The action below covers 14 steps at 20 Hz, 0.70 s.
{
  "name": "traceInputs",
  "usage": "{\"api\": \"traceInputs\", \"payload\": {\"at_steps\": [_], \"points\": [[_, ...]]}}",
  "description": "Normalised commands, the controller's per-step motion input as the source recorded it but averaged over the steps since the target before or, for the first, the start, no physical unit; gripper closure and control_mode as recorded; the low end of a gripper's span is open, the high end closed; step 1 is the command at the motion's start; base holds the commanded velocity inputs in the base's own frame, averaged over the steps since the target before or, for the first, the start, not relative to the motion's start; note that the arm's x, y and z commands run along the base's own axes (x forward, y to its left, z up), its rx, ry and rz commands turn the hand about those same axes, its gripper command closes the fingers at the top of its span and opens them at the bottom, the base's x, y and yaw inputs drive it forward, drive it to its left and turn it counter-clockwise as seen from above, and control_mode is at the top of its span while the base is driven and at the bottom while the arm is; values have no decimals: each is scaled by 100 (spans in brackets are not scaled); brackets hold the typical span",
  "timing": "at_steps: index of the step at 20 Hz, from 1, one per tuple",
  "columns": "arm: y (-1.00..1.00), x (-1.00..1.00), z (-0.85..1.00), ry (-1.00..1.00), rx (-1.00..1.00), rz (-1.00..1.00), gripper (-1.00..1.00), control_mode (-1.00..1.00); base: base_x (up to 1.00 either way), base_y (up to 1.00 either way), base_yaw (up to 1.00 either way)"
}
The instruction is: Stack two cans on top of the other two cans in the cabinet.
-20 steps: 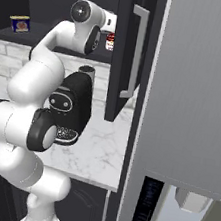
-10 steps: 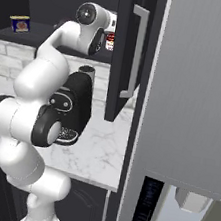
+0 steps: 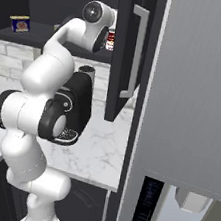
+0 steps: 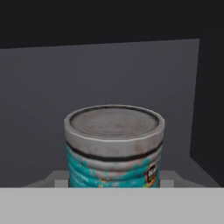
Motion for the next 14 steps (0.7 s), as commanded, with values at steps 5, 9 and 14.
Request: {"api": "traceInputs", "payload": {"at_steps": [5,9,14], "points": [[0,9,2,1,0,0,100,-100,0,0,0],[0,0,0,1,-1,0,100,-100,0,0,0],[0,0,-2,0,-3,0,100,-100,0,0,0]]}}
